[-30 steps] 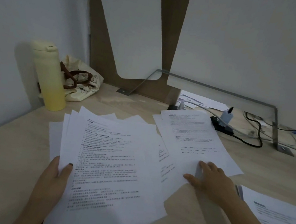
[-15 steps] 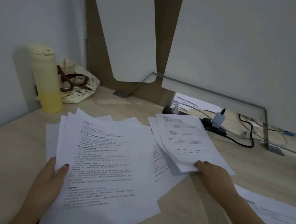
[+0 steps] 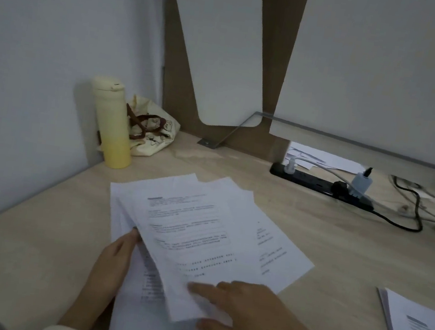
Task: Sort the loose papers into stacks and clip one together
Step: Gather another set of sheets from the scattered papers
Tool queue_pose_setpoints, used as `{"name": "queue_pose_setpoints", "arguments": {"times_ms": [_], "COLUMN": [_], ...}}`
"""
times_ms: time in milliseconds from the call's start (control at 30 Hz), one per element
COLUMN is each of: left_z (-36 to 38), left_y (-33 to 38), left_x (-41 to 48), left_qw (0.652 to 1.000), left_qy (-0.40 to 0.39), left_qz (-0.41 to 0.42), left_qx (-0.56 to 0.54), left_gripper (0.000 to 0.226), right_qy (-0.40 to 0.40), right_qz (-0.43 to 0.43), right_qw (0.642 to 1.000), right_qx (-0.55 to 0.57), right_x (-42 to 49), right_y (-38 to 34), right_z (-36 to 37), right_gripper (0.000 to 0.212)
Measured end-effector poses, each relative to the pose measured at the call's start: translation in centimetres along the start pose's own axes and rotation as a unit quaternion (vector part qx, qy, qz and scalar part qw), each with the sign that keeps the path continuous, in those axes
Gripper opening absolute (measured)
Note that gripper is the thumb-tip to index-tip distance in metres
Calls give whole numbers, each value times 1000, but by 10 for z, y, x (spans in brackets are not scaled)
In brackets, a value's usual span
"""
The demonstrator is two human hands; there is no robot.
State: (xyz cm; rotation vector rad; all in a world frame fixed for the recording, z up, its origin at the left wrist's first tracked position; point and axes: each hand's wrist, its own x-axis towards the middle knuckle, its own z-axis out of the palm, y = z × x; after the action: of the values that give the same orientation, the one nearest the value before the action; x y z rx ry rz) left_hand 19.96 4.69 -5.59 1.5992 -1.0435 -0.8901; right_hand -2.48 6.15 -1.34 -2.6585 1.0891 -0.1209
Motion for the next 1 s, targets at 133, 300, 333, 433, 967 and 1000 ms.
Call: {"name": "queue_pose_setpoints", "arguments": {"times_ms": [133, 300, 333, 433, 967, 1000], "left_z": [2, 3, 3, 2, -2, -1], "left_y": [4, 3, 1, -8, -13, -13], "left_x": [-1, 3, 4, 5, 2, 2], "left_qw": [999, 994, 996, 999, 995, 995], "left_qy": [-5, 15, 19, 23, 27, 27], "left_qz": [-37, -89, -79, -24, -3, -5], "left_qx": [-30, -54, -47, -7, -99, -100], "left_gripper": [41, 57, 43, 18, 26, 26], "right_qy": [-105, -122, -79, 78, 256, 256], "right_qz": [92, 145, 164, 289, 425, 428], "right_qw": [967, 914, 912, 915, 824, 824], "right_qx": [215, 359, 368, 271, 273, 268], "right_x": [11, 14, 17, 33, 41, 36], "right_y": [5, 37, 41, 60, 96, 100], "right_z": [-9, -17, -16, -6, 0, -1], "right_gripper": [40, 40, 36, 35, 14, 13]}}
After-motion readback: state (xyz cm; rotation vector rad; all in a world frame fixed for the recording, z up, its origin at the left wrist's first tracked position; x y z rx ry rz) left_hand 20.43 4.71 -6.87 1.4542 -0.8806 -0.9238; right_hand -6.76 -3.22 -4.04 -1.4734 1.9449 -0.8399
